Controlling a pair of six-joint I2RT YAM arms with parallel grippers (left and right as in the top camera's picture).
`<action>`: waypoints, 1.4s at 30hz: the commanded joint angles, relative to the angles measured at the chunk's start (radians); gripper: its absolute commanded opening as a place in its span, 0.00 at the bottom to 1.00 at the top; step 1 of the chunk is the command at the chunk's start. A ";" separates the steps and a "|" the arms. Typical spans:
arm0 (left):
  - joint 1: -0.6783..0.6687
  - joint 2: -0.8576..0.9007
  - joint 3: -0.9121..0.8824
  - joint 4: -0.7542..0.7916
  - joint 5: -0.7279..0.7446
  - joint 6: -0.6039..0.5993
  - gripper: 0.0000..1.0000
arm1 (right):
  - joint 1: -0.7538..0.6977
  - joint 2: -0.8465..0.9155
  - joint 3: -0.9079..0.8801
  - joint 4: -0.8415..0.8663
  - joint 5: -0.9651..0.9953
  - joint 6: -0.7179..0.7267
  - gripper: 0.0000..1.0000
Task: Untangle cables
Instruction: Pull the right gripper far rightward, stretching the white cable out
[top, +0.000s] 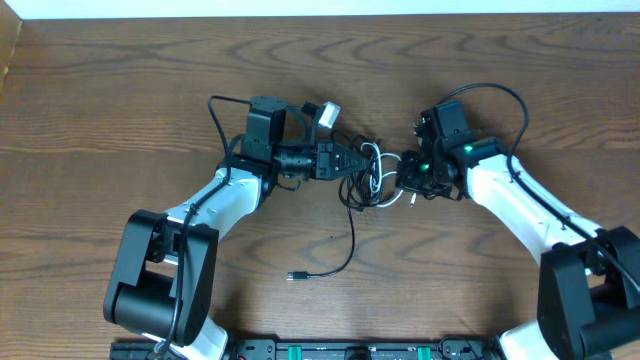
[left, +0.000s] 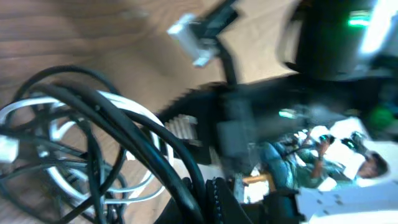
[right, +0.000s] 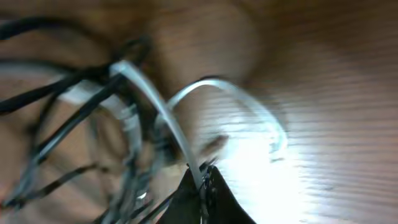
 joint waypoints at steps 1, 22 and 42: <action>0.014 -0.016 -0.004 0.100 0.195 -0.067 0.08 | -0.002 -0.004 0.008 -0.010 0.190 0.035 0.01; 0.246 -0.051 0.000 1.271 0.296 -0.995 0.08 | -0.428 -0.007 0.010 -0.154 0.540 0.059 0.01; 0.251 -0.051 0.000 1.271 0.296 -0.978 0.08 | -0.918 -0.168 0.024 -0.175 0.199 0.034 0.24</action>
